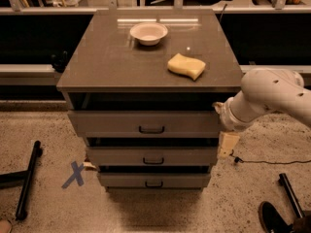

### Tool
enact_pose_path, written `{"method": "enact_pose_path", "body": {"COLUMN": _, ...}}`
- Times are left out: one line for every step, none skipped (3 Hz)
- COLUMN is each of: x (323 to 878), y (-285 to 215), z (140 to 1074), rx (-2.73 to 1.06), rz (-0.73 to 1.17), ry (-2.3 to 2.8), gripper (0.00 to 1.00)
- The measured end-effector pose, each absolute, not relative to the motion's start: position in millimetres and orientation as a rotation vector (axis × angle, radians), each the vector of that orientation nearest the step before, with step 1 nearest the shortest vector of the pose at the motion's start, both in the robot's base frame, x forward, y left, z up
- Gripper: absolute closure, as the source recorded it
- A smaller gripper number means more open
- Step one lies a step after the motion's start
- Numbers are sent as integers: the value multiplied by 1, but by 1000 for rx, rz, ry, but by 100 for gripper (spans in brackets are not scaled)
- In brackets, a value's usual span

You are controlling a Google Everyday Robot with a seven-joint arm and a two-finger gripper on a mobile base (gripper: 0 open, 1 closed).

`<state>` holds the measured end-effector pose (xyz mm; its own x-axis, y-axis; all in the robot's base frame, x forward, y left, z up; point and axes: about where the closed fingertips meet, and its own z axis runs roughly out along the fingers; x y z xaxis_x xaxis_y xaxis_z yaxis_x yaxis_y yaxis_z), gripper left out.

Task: Open top drawer

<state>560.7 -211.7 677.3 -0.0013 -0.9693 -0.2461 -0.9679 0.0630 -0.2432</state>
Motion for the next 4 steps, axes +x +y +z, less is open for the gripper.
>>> {"method": "enact_pose_path", "body": {"x": 577, "y": -204, "z": 670, "rx": -1952, "rz": -45, "ry": 1984, "gripper": 0}}
{"method": "enact_pose_path", "body": {"x": 594, "y": -204, "z": 654, "rx": -1953, "rz": -63, "ry": 1966, "gripper": 19}}
{"method": "enact_pose_path", "body": {"x": 597, "y": -212, "z": 630, "rx": -1943, "rz": -35, "ry": 1970, "gripper": 41}}
{"method": "enact_pose_path", "body": {"x": 597, "y": -213, "z": 633, "rx": -1943, "rz": -34, "ry": 1970, "gripper": 64}}
